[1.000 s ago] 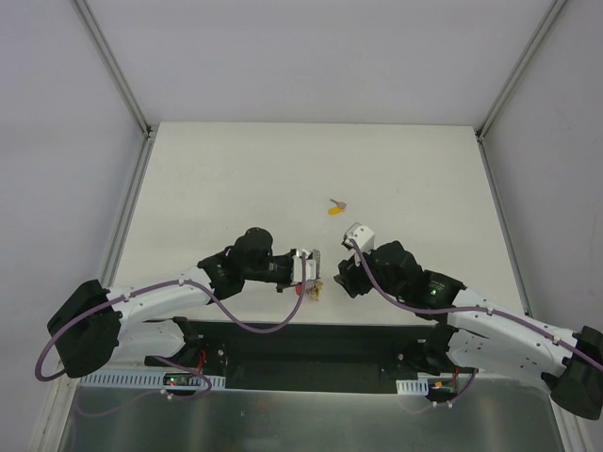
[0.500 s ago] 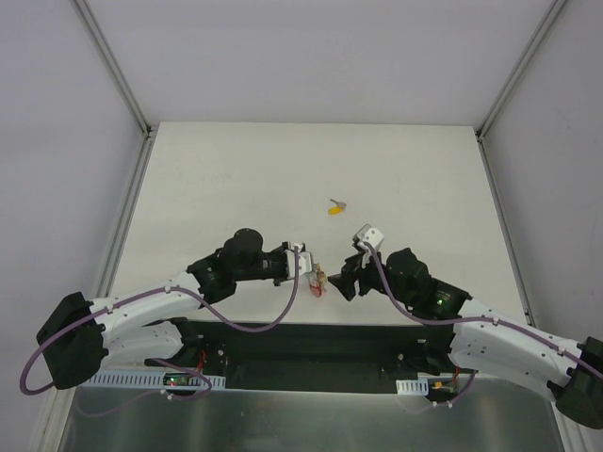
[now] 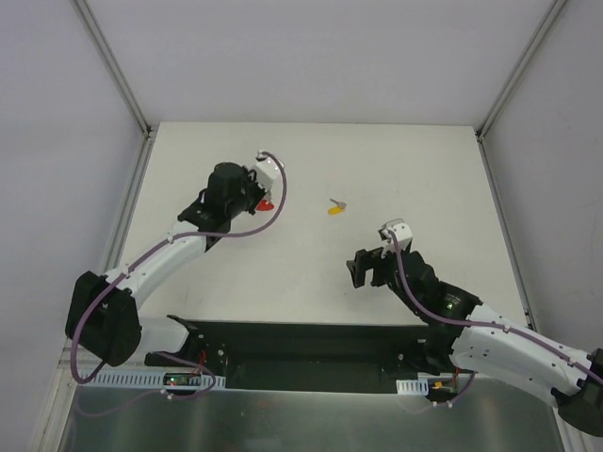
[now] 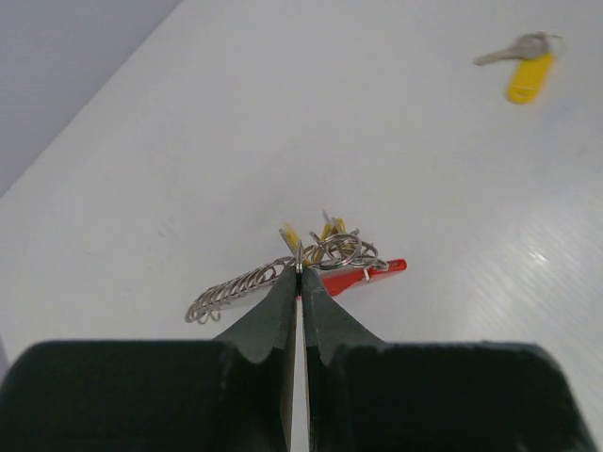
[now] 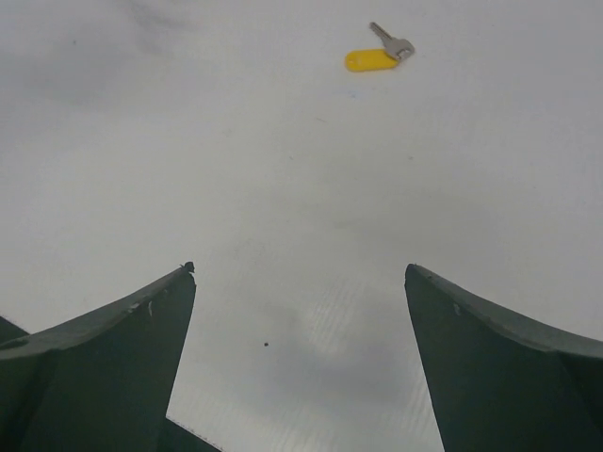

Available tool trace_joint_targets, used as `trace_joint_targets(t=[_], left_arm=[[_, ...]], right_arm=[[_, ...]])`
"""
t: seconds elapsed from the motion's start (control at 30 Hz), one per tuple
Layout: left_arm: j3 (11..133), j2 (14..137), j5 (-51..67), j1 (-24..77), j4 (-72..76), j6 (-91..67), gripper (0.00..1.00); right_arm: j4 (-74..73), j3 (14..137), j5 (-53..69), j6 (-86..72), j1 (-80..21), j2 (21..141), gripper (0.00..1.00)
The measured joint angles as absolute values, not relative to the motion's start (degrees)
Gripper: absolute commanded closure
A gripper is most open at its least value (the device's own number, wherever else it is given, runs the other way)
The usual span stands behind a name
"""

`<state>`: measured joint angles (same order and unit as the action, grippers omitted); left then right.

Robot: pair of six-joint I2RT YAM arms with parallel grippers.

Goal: Put the keys on the keyring

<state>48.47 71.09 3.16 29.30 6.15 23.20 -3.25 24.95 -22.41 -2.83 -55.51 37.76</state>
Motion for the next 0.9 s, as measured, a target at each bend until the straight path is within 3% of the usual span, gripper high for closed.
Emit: trace_joint_targets(t=[0.27, 0.57, 0.9], left_arm=[[62.5, 85.9, -3.2, 22.8, 4.0, 23.5, 0.98], [55.7, 90.3, -1.9, 21.6, 2.3, 13.5, 0.95], [48.2, 83.5, -1.5, 21.6, 2.4, 6.3, 0.87]], right_arm=[[-14.1, 26.0, -29.1, -6.2, -55.3, 30.6, 0.04], [-20.8, 26.0, -34.2, -7.4, -55.3, 19.9, 0.04], [-24.4, 26.0, -38.7, -10.1, -55.3, 17.1, 0.04]])
